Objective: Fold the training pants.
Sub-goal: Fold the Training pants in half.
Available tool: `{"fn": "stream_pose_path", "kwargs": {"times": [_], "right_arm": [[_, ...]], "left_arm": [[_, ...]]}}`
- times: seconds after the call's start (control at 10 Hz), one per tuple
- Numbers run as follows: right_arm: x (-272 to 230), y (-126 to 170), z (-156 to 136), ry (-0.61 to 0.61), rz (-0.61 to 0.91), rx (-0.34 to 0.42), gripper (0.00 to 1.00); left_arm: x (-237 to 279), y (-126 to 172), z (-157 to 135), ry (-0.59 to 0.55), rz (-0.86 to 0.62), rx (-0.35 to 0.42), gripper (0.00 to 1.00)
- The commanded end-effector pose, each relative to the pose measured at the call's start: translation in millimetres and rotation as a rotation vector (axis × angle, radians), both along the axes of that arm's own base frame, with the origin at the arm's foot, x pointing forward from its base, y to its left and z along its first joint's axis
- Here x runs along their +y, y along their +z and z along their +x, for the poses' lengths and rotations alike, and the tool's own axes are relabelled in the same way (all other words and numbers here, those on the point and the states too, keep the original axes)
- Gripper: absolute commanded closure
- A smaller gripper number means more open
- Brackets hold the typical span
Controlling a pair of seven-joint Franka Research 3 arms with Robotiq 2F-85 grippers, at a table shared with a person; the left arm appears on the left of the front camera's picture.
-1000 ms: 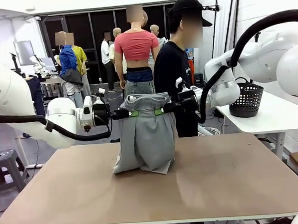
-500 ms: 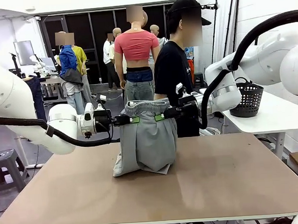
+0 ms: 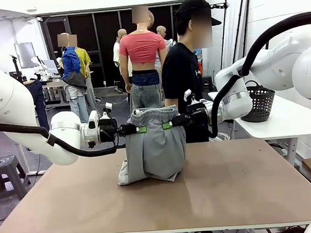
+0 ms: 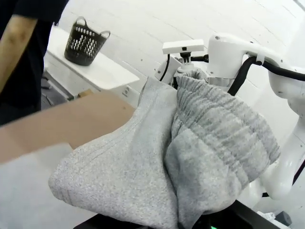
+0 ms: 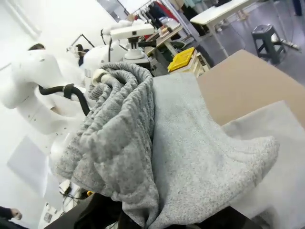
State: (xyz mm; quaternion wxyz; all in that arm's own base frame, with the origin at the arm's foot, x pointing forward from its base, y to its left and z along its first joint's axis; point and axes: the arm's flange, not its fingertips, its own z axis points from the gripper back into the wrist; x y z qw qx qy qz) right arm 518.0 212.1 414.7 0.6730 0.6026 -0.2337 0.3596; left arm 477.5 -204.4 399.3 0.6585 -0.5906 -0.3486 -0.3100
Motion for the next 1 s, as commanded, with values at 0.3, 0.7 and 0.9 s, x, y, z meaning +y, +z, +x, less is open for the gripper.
{"fn": "stream_pose_path", "kwargs": {"times": [0.3,0.7,0.9], "right_arm": [[-29.6,-34.2,-33.2,0.035,-0.032,0.197,1.0],[-21.5,-68.4,-29.6,0.03,-0.048,0.262,1.0],[-9.4,-74.4,-6.8,-0.001,-0.08,0.28,1.0]], "left_arm": [[14.2,-56.0,-42.9,-0.072,-0.022,0.313,1.0],[23.6,-74.8,-40.5,-0.028,-0.007,0.316,1.0],[28.0,-79.6,-6.5,0.055,-0.008,0.304,1.0]]}}
